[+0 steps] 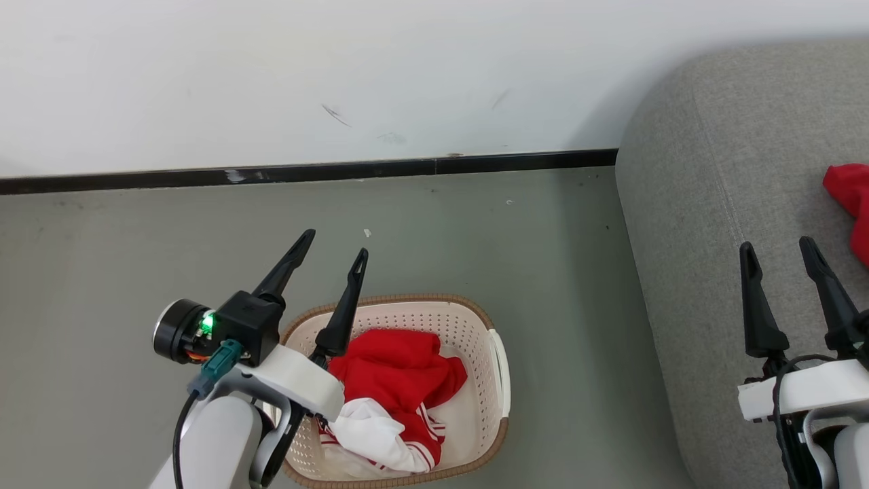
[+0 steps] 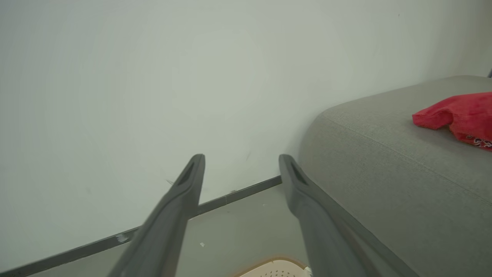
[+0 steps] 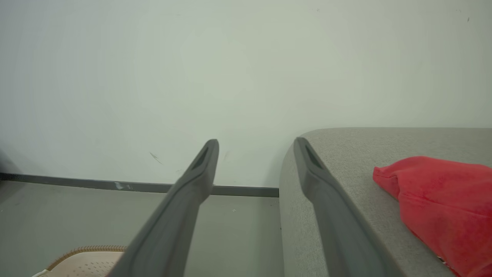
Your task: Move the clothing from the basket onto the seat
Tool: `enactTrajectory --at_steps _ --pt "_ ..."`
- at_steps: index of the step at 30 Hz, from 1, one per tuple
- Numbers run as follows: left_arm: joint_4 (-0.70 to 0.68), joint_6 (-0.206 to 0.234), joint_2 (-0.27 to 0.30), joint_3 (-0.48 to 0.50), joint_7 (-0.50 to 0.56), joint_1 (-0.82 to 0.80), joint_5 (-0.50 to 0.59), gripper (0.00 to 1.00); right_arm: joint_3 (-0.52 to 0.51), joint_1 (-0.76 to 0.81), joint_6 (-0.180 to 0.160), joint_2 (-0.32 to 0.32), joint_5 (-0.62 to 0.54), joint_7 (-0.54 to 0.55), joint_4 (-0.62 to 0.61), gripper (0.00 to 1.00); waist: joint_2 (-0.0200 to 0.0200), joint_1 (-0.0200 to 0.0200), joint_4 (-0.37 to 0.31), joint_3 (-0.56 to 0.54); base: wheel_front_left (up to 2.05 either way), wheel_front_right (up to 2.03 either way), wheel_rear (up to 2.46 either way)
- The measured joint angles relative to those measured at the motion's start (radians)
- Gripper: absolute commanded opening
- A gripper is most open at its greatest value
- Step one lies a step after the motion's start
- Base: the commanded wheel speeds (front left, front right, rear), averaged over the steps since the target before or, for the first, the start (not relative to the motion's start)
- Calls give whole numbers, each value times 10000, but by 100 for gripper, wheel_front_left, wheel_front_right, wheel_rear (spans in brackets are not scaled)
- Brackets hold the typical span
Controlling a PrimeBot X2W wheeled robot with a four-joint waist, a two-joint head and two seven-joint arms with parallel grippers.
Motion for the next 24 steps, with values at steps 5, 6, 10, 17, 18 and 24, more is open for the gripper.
enactTrajectory --at_steps 5,6,10,17,18,24 --pt "-123 67 -13 44 -82 292 -59 100 -4 0 0 -23 0 0 -15 100 0 0 56 -7 0 0 0" --pt "-148 113 -13 58 -84 331 -90 100 -10 0 0 -35 0 0 -19 100 0 0 69 -11 0 0 0" --pt "-226 155 -13 161 -107 514 -104 100 -21 0 0 -58 0 0 -31 100 0 0 117 -43 0 0 0" --pt "-299 410 42 598 -226 885 -399 100 31 19 0 -54 -25 0 -90 100 0 0 184 -168 0 0 0" --pt "-299 453 65 675 -263 933 -443 100 36 39 0 -54 -31 0 -104 100 0 0 188 -189 0 0 0" --pt "-295 673 213 1108 -343 1290 -566 100 40 194 0 -36 -86 0 -121 100 0 0 184 -351 0 0 0"
